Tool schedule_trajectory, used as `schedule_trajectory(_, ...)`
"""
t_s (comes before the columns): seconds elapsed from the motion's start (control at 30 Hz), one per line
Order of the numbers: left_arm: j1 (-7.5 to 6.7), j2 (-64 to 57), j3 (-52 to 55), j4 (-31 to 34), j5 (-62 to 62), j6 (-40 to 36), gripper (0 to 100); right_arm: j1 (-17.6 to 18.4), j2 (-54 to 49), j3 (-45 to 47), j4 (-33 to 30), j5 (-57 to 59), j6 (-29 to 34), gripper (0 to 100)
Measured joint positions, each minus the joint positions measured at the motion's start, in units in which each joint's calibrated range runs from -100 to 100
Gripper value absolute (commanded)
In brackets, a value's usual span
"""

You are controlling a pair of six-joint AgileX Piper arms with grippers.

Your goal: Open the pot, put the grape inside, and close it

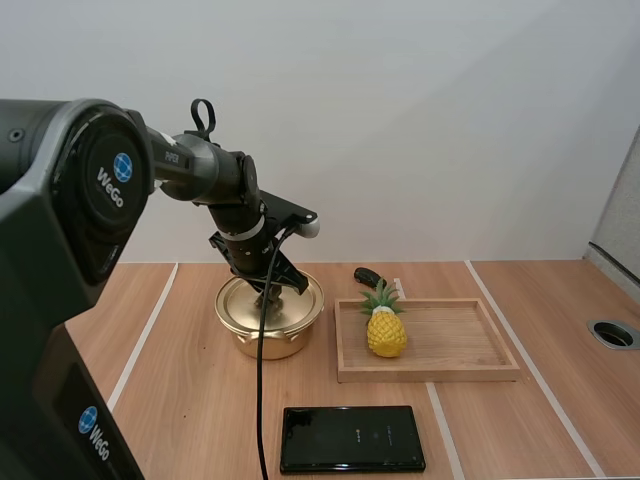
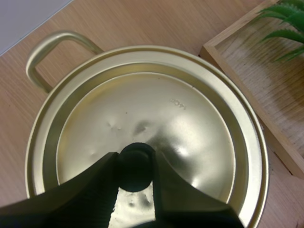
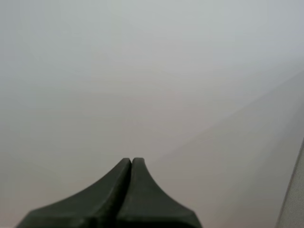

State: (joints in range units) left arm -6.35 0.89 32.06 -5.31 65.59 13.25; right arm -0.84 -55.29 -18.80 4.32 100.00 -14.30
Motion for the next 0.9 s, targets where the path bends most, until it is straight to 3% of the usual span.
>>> schedule_trajectory(0.17,0.00,0.00,0.00,0.00,0.15,-0.49,1,0.00,0.00,0.00,0.00,0.00,0.00,0)
schedule_trajectory(0.23,0.00,0.00,0.00,0.19,0.15,-1.41,10,0.00,0.00,0.00,0.00,0.00,0.00,0)
schedule_trajectory(0.37,0.00,0.00,0.00,0.53,0.15,-2.53,55,0.00,0.00,0.00,0.00,0.00,0.00,0)
schedule_trajectory(0.43,0.00,0.17,0.13,0.75,1.48,-2.91,88,0.00,0.00,0.00,0.00,0.00,0.00,0)
schedule_trajectory(0.47,0.00,0.17,0.13,0.75,2.17,-3.03,100,0.00,0.00,0.00,0.00,0.00,0.00,0)
schedule_trajectory(0.9,0.00,0.17,0.13,0.63,5.15,-3.26,100,0.00,0.00,0.00,0.00,0.00,0.00,0)
